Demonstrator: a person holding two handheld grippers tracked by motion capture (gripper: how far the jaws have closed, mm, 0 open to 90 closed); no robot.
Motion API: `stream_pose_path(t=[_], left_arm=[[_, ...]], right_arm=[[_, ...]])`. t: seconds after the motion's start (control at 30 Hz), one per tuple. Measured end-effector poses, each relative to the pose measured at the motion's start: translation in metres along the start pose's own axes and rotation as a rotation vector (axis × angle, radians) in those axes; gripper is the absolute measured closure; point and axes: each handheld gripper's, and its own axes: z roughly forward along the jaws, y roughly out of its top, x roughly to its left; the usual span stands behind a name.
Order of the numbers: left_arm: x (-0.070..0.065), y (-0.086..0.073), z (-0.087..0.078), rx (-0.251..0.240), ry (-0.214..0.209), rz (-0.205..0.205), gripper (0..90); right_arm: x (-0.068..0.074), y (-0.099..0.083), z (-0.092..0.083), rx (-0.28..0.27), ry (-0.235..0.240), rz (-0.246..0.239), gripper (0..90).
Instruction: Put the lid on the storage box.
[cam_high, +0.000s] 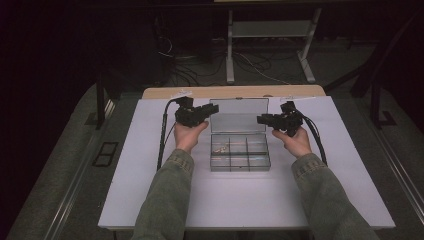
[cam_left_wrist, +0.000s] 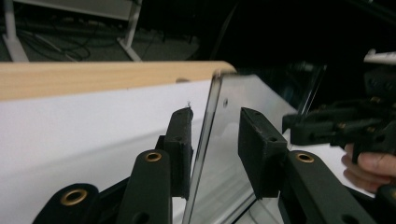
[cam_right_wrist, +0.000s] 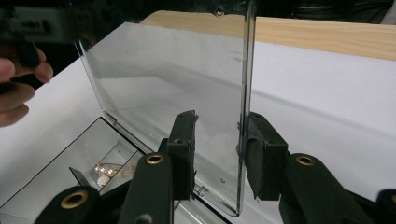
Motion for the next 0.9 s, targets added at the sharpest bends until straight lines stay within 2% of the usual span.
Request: stream_pose_path(t=[0.17,0.3,0.63,0.73,0.77,0.9], left_arm=[[-0.002,0.006,-0.004,-0.027,-0.006,0.003,64.8],[-0.005,0.006,-0.004,-0.024,-0.018,0.012,67.8],[-0.007,0.002,-0.008,-0.030,-0.027,0.025,68.4],[-0.009,0.000,-0.010,-0.038,-0.034,0.027,68.4],[-0.009,-0.001,-0.010,-0.045,-0.040,0.027,68.4],[-0.012,-0.003,-0.014,-0.051,-0.038,0.038,68.2]], right_arm=[[0.001,0.000,-0.001,-0.002,0.001,-0.009,65.0],[0.002,-0.001,-0.003,0.005,0.001,-0.017,64.8],[0.004,-0.002,-0.005,0.006,0.002,-0.021,64.0],[0.004,-0.002,-0.005,0.007,0.004,-0.016,60.4],[0.005,-0.001,-0.006,-0.001,0.003,-0.010,59.3],[0.014,0.005,-0.017,-0.074,-0.005,-0.047,54.1]])
